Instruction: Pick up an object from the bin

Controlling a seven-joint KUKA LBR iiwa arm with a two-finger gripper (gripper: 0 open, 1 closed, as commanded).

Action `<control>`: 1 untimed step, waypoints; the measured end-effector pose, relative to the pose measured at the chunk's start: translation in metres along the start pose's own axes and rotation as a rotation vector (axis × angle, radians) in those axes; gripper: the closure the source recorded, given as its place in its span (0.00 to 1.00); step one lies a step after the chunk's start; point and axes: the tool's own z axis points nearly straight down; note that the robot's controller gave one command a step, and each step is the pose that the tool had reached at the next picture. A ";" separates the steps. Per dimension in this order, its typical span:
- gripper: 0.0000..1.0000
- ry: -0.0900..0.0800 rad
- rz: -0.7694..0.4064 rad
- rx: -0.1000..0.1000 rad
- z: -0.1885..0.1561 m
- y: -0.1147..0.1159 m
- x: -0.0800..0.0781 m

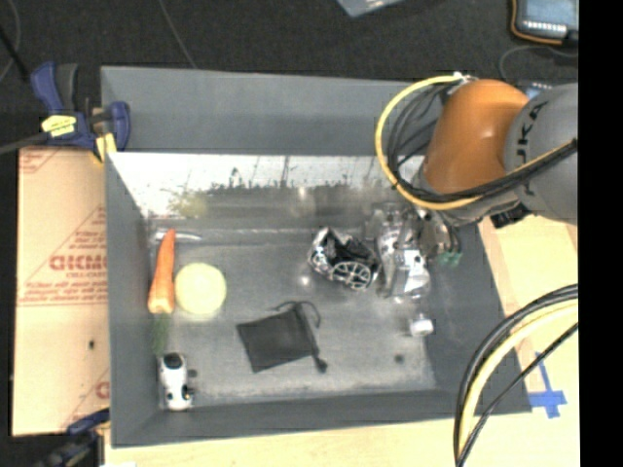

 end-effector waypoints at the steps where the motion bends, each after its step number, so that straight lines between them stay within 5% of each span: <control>1: 0.00 0.009 0.094 0.000 0.016 0.001 -0.021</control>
Offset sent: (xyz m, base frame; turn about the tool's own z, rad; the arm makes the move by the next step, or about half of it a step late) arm 0.0246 0.0246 -0.0372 0.0391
